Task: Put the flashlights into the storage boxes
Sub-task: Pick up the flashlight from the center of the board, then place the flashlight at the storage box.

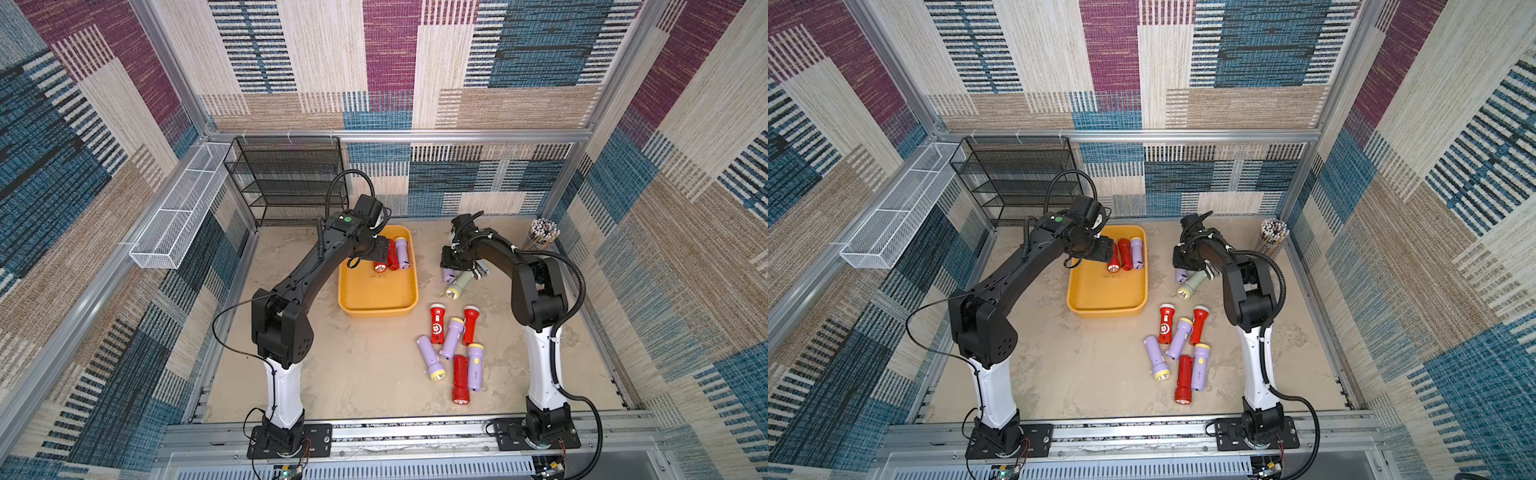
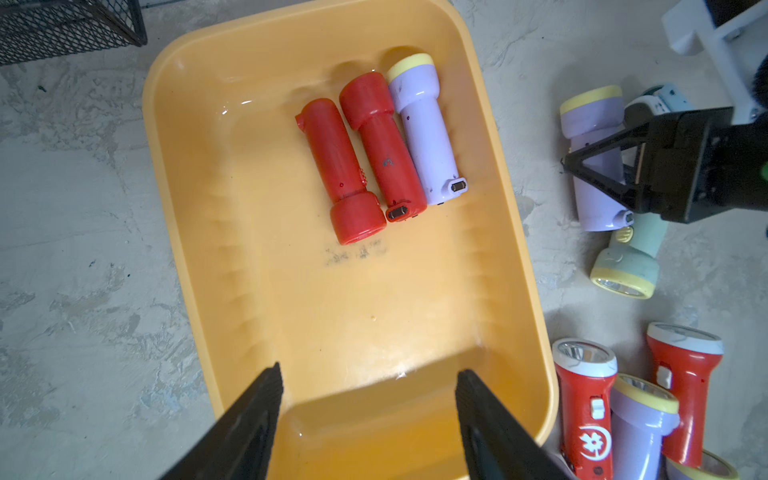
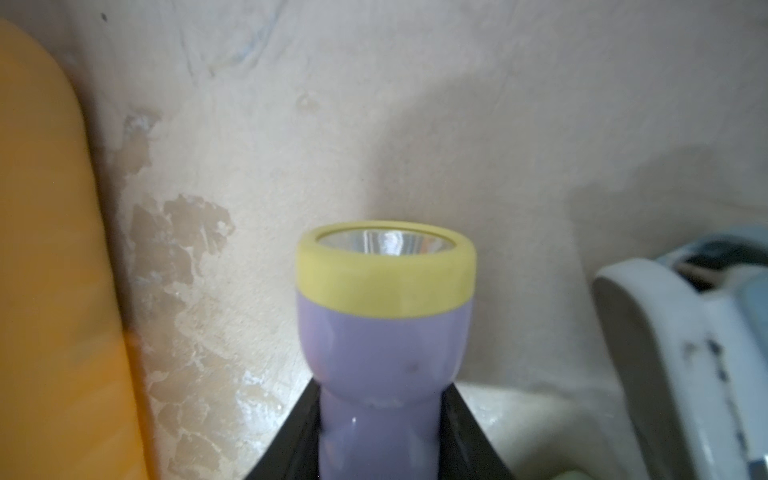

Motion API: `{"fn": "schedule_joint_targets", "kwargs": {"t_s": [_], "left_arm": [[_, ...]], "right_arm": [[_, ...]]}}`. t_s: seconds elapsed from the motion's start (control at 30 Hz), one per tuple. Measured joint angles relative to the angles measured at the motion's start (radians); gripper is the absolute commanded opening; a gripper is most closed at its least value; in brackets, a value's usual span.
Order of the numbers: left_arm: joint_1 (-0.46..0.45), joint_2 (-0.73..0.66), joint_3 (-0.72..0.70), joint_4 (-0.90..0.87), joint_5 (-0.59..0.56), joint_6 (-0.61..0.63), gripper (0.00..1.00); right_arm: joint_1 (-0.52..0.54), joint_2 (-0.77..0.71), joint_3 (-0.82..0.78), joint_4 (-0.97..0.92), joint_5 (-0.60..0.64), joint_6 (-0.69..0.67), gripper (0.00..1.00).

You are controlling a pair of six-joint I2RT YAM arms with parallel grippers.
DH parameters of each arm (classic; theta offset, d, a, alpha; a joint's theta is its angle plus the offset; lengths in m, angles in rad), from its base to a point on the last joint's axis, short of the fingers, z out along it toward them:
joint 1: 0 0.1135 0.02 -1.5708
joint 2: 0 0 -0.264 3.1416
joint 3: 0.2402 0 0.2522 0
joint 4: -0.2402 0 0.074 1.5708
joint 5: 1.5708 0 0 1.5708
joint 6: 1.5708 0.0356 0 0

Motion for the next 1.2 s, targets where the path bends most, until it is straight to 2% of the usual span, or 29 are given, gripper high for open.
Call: {"fn": "schedule_joint_targets", "kwargs": {"t_s": [0.33, 0.47, 0.73, 1.0, 1.2], "left_arm": [[0.024, -0.042, -0.040, 0.002, -0.003, 0.004, 0.69], [0.042, -0.062, -0.077, 0.004, -0.003, 0.004, 0.68], [0.084, -0.138, -0.177, 0.024, -0.002, 0.004, 0.68], [0.126, -0.214, -0.282, 0.053, 0.003, 0.004, 0.68], [0.157, -0.263, -0.347, 0.063, 0.027, 0.003, 0.68]], "right_arm": [[0.019, -0.008, 0.151, -0.076, -0.002, 0.004, 0.36], [0.065, 0.016, 0.300, -0.131, -0.002, 0.004, 0.36], [0.150, 0.160, 0.695, -0.265, -0.016, 0.005, 0.37], [0.212, 0.166, 0.638, -0.261, -0.095, 0.034, 0.37], [0.264, 0.164, 0.600, -0.245, -0.100, 0.053, 0.37]]}}
